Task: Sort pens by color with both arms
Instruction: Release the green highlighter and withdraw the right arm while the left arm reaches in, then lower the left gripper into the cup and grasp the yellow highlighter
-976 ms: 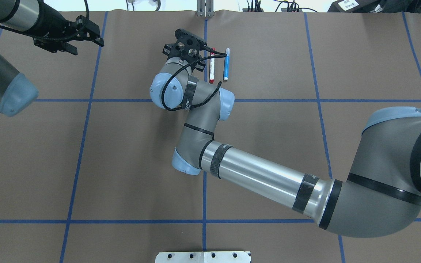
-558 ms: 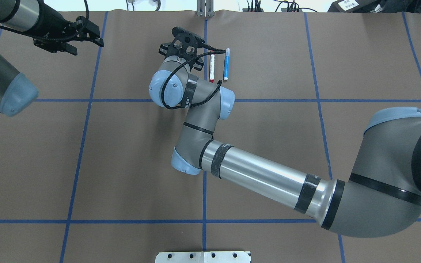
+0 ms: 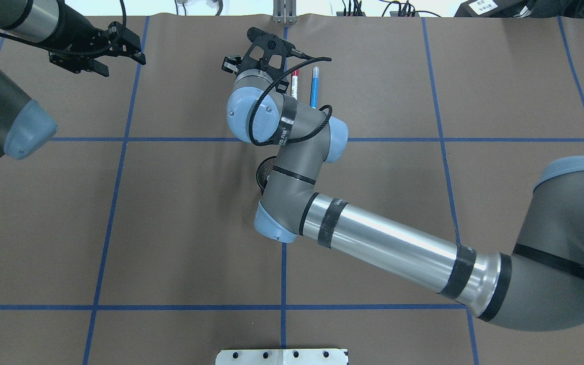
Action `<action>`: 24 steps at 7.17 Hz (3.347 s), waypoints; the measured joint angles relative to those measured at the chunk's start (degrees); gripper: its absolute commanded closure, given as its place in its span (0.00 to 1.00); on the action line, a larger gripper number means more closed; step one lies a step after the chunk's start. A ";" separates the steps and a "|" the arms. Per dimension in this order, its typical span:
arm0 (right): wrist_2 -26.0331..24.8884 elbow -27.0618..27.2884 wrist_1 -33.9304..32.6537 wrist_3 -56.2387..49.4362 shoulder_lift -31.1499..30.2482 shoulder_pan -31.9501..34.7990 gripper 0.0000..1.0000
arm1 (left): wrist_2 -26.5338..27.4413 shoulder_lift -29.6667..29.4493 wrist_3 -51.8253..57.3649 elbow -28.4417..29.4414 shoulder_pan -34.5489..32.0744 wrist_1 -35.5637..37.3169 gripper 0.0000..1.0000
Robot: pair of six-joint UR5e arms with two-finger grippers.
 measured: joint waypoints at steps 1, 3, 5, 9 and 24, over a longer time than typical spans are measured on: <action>6.25 7.73 0.06 -1.24 -6.59 2.89 0.37 | 0.22 -0.58 -1.18 0.09 1.19 1.02 0.12; 20.85 19.60 0.30 -3.01 -19.30 9.85 0.01 | 3.58 -5.69 -6.20 -0.39 4.93 8.56 0.11; 27.88 25.46 0.67 -6.97 -28.81 13.66 0.01 | 11.83 -14.94 -12.85 -0.96 13.09 21.01 0.08; 32.38 26.29 10.25 -11.84 -39.74 16.04 0.01 | 31.79 -33.02 -27.29 8.91 30.19 41.43 0.05; 32.06 20.82 16.11 -11.97 -40.50 15.82 0.01 | 41.65 -33.03 -40.38 14.90 36.69 42.25 0.43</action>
